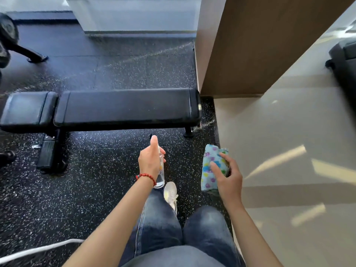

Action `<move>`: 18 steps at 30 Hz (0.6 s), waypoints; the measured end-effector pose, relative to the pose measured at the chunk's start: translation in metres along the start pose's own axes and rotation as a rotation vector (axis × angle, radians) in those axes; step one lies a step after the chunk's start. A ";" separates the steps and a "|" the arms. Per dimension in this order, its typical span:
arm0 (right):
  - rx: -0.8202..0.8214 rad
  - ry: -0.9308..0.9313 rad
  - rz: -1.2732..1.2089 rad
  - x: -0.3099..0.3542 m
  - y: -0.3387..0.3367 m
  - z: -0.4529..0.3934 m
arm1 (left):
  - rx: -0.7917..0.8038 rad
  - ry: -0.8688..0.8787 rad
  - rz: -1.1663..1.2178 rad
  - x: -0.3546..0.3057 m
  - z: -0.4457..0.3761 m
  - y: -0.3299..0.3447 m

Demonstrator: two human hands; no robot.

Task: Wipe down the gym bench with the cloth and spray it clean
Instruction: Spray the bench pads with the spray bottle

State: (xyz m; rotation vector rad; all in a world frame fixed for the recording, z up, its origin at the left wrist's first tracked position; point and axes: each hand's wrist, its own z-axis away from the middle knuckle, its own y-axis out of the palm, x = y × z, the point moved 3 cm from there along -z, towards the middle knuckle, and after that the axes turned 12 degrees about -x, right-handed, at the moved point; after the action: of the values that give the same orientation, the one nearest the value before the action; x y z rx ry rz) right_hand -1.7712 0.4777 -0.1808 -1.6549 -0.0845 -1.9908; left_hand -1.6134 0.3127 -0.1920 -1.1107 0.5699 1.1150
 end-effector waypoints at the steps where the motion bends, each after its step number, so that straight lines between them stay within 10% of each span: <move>1: 0.000 0.005 -0.001 0.006 0.009 -0.010 | 0.001 0.002 0.000 -0.008 -0.011 0.005; 18: 0.163 0.027 0.119 0.061 0.097 -0.221 | -0.184 -0.186 -0.084 -0.075 -0.120 0.131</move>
State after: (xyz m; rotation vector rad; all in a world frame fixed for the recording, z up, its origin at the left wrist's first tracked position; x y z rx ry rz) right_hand -1.9313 0.2883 -0.2054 -1.4943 -0.1313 -1.8650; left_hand -1.7440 0.1759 -0.2298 -1.1629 0.2767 1.1996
